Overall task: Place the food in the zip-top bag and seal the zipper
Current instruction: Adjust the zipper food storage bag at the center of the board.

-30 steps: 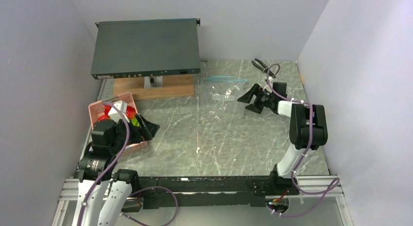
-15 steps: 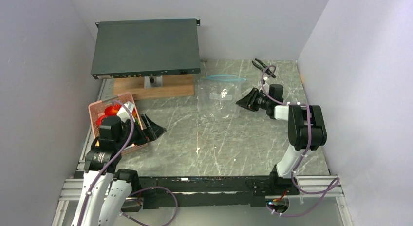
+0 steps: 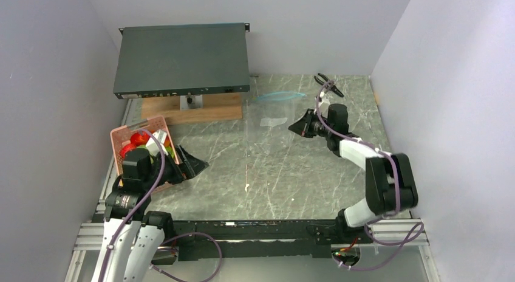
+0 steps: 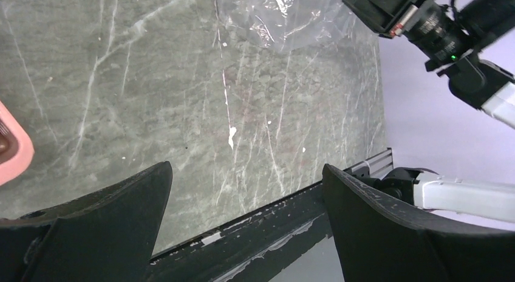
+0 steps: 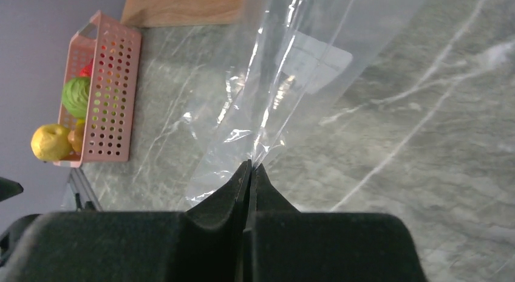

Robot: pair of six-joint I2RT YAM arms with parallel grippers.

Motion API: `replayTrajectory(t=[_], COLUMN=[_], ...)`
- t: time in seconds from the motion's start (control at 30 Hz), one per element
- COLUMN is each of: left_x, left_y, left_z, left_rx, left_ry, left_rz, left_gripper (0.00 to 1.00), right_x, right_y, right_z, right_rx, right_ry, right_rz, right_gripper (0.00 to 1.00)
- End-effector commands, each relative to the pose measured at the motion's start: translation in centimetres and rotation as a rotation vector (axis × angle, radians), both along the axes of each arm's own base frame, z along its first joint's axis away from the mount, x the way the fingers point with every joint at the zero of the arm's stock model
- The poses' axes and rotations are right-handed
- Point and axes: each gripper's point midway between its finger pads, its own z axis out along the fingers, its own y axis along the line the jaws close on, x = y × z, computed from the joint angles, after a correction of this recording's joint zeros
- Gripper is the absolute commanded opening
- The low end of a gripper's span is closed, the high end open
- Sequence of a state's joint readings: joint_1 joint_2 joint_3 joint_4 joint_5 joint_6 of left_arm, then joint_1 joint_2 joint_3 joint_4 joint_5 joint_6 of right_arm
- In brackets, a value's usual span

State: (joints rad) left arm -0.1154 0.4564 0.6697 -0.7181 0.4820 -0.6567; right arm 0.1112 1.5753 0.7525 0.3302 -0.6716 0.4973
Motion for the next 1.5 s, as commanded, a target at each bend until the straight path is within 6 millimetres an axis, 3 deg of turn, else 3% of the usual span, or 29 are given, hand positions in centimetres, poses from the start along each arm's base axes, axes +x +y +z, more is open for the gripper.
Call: replayTrajectory(t=[0.0, 0.2, 0.3, 0.5, 0.6, 0.7, 0.83, 0.93, 1.1, 1.27, 1.47], left_x=[-0.1, 0.2, 0.3, 0.3, -0.1, -0.6, -1.6, -2.0, -1.7, -0.4, 1.6], left_y=[-0.6, 0.1, 0.4, 1.5, 3.9, 6.6, 8.6, 9.2, 7.0, 1.3, -3.6], left_z=[0.4, -0.2, -0.1, 0.7, 1.6, 2.8, 3.7, 4.2, 3.4, 2.8, 3.5], left_rx=[-0.054, -0.023, -0.007, 0.054, 0.155, 0.263, 0.312, 0.316, 0.257, 0.085, -0.09], left_ry=[-0.007, 0.0, -0.003, -0.031, -0.044, -0.103, -0.148, -0.177, -0.171, -0.164, -0.168], left_rz=[-0.012, 0.03, 0.04, 0.078, 0.179, 0.286, 0.376, 0.412, 0.306, 0.018, -0.277], left_gripper=[0.98, 0.96, 0.96, 0.96, 0.95, 0.95, 0.96, 0.96, 0.97, 0.97, 0.95], right_x=[-1.3, -2.9, -4.4, -8.5, -11.9, -16.3, -21.6, -23.9, -25.8, -26.9, -27.4], right_y=[0.3, -0.1, 0.2, 4.7, 7.8, 11.8, 17.2, 19.3, 20.6, 19.9, 19.6], right_z=[3.6, 7.7, 8.9, 9.1, 7.5, 4.6, 0.7, -1.9, -3.9, -4.8, -5.5], right_rx=[-0.167, -0.387, -0.547, -0.853, -1.024, -1.15, -1.129, -1.124, -1.003, -0.973, -1.019], right_ry=[-0.201, -0.313, -0.355, -0.43, -0.499, -0.607, -0.665, -0.698, -0.704, -0.763, -0.814], right_rz=[-0.019, -0.059, -0.043, 0.05, 0.185, 0.386, 0.605, 0.684, 0.711, 0.735, 0.763], right_gripper=[0.0, 0.0, 0.0, 0.0, 0.0, 0.0, 0.0, 0.0, 0.0, 0.0, 0.0])
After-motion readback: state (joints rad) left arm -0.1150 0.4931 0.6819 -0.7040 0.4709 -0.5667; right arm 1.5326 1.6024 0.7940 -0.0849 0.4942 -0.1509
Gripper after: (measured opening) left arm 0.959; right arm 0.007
